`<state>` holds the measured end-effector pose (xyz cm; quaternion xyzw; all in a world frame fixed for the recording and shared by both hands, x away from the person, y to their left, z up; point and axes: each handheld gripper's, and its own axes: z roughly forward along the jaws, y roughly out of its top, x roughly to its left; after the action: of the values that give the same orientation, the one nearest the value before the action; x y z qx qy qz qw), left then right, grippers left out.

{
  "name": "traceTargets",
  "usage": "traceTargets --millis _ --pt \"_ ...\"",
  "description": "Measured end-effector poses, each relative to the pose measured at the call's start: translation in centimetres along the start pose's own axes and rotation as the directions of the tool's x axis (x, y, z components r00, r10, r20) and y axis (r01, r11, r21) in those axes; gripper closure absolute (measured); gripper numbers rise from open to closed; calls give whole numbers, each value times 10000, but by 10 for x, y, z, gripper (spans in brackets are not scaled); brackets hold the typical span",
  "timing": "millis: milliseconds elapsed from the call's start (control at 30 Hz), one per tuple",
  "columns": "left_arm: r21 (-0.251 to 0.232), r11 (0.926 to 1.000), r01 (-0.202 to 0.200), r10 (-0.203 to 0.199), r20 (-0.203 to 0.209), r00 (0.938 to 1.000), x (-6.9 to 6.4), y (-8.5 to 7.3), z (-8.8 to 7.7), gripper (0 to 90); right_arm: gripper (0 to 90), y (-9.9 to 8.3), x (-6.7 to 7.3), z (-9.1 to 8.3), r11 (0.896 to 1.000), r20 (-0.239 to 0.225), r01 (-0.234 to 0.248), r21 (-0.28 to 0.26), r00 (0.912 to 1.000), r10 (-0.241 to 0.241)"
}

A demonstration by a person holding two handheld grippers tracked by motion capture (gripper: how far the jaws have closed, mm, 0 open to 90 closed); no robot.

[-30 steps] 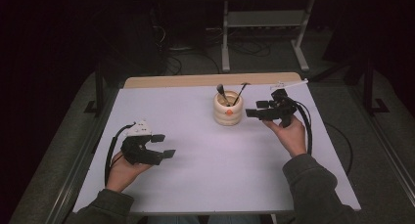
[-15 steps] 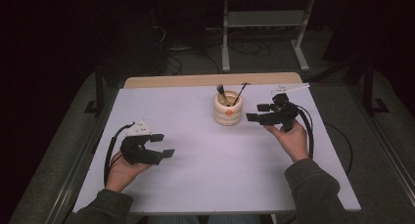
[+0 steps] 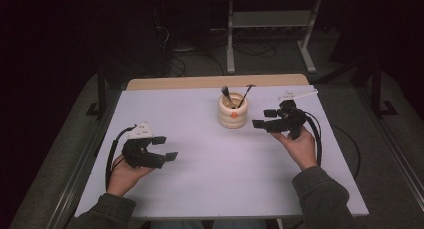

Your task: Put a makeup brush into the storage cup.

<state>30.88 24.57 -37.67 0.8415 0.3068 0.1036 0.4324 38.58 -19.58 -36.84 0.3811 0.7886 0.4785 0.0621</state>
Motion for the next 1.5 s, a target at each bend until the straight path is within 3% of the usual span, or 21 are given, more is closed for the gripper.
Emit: traceTargets --millis 633,1000,1500 --pt "-27 10000 22 -23 -247 9997 2 -2 -6 236 242 -13 13 -2 9997 -113 242 -55 9996 -243" --pt "104 9999 -48 51 -379 9993 0 -4 -5 225 229 -29 22 -13 9989 61 449 -109 9990 -449" --pt "151 9998 -107 113 -425 9990 -2 -7 -4 221 216 -49 27 -18 9993 53 359 -43 9993 -358"
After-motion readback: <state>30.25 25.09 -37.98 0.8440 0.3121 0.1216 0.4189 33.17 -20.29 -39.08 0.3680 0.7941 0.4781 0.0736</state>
